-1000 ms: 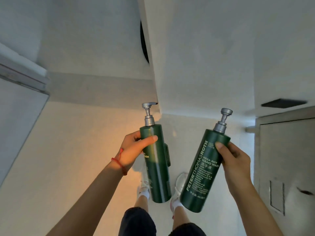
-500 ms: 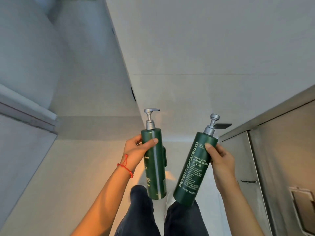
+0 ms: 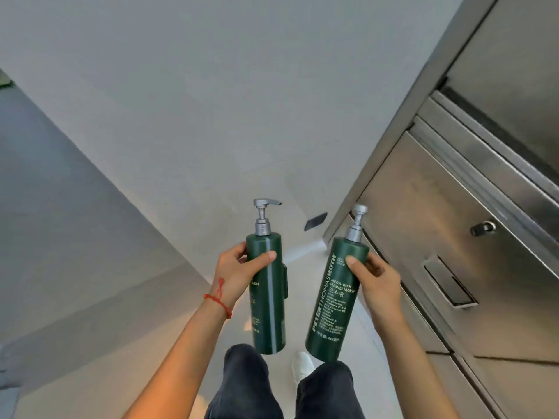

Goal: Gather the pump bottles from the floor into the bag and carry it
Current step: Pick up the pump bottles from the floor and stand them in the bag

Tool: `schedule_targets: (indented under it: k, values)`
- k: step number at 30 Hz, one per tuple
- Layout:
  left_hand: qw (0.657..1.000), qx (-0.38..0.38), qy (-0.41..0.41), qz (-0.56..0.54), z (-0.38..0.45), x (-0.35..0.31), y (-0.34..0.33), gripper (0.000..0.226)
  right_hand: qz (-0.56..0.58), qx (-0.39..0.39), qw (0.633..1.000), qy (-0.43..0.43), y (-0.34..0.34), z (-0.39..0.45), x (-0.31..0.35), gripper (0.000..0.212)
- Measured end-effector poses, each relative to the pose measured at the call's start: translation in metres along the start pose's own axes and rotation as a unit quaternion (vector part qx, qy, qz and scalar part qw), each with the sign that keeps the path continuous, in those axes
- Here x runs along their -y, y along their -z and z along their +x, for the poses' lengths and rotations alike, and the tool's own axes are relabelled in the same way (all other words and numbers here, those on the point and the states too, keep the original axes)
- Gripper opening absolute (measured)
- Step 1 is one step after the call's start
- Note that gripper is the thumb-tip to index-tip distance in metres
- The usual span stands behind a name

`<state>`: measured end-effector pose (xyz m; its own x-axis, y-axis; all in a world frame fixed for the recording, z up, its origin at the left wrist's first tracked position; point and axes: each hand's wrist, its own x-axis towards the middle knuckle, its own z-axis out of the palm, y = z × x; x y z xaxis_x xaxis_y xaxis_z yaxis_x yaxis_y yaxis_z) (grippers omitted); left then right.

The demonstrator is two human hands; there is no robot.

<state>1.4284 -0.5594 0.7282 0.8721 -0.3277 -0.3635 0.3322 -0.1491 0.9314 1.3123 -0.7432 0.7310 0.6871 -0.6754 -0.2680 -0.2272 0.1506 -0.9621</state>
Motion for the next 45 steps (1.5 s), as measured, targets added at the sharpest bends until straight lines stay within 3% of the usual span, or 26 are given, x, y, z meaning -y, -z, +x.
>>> schedule_targets:
  k: [8,16,31,45]
  values:
    - [0.975,0.195,-0.004,0.105,0.007,-0.013,-0.019,0.018,0.084,-0.209,0.974,-0.021,0.024,-0.076,-0.019,0.018]
    - [0.902,0.386,-0.028,0.193,-0.062,0.001,-0.099,0.019,0.164,-0.397,0.903,0.001,0.084,-0.19,-0.044,0.021]
    - [0.695,0.658,-0.068,0.284,-0.365,0.108,-0.26,0.025,0.211,-0.679,0.703,0.017,0.22,-0.496,-0.128,0.019]
    - [0.424,0.842,-0.085,0.323,-0.605,0.195,-0.354,0.022,0.243,-0.856,0.456,-0.002,0.276,-0.661,-0.178,0.021]
